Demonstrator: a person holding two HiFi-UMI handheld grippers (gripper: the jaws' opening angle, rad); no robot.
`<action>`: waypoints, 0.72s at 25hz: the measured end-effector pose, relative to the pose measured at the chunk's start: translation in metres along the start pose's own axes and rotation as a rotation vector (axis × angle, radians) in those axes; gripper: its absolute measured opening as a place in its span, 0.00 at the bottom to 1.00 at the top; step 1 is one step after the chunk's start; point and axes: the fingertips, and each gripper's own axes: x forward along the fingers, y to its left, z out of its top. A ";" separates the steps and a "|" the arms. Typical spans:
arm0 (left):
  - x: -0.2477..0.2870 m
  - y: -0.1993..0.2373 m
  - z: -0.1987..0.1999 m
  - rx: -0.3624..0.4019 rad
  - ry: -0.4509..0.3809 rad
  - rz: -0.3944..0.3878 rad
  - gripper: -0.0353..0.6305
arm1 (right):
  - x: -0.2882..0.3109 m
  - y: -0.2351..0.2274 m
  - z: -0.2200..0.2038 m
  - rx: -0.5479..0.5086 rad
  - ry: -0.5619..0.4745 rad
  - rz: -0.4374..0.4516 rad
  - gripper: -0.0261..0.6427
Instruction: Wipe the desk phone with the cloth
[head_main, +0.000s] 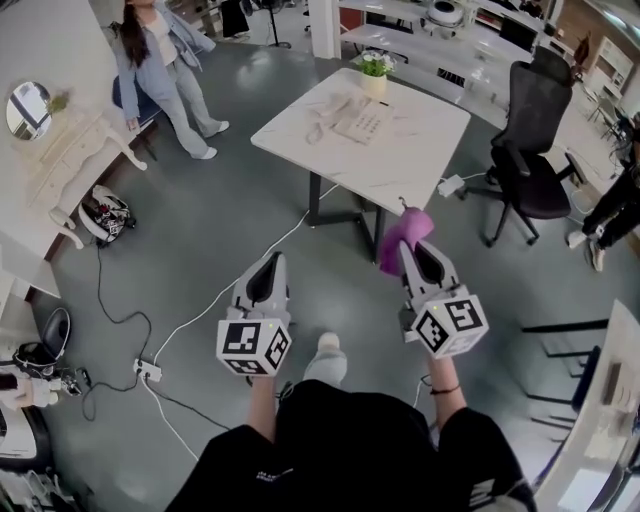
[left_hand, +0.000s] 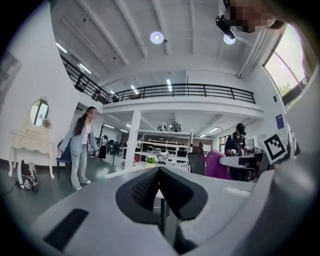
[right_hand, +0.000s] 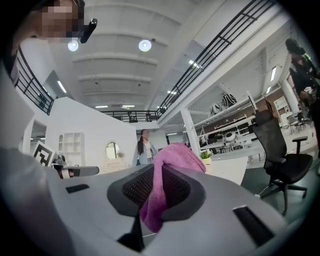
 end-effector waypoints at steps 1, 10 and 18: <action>0.014 0.008 0.002 -0.001 0.003 -0.012 0.05 | 0.014 -0.003 0.000 0.001 0.005 -0.008 0.09; 0.125 0.066 0.011 -0.014 0.035 -0.106 0.05 | 0.118 -0.039 0.002 0.055 0.010 -0.105 0.09; 0.182 0.094 -0.002 -0.039 0.068 -0.151 0.05 | 0.164 -0.062 -0.015 0.079 0.039 -0.165 0.09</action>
